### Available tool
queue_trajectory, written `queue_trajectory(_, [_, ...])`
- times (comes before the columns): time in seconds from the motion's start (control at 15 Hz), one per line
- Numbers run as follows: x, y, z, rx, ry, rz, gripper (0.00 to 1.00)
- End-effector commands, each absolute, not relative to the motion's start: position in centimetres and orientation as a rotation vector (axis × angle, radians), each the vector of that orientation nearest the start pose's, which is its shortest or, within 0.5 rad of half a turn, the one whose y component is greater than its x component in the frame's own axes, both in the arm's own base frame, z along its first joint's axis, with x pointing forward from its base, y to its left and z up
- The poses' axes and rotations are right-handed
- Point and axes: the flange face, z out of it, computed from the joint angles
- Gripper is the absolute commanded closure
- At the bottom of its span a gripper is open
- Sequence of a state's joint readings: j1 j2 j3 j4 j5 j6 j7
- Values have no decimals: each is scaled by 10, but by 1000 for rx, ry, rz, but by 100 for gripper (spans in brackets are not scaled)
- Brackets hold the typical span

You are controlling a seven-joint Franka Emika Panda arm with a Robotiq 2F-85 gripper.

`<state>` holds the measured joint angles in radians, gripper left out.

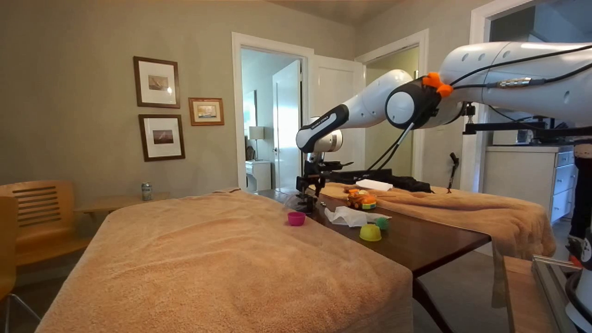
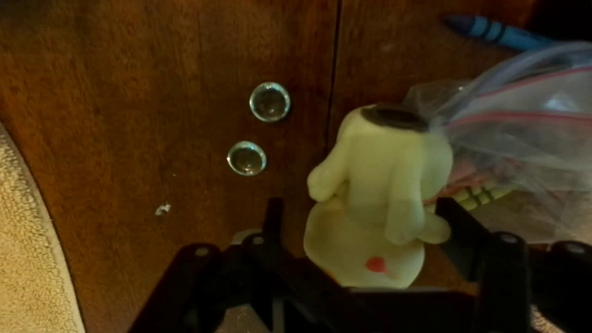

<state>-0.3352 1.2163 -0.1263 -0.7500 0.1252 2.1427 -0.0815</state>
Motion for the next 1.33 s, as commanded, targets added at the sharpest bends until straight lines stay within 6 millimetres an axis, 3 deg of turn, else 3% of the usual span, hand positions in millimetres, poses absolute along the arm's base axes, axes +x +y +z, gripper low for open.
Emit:
queue_trajectory(0.0, [759,-312,208,-3134,586,-275,50])
queue_trajectory(0.2, [759,-313,209,-3136,593,-275,69])
queue_trajectory(0.47, [759,-314,210,-3140,600,-266,81])
queue_trajectory(1.27, [758,-315,212,-3147,660,-257,84])
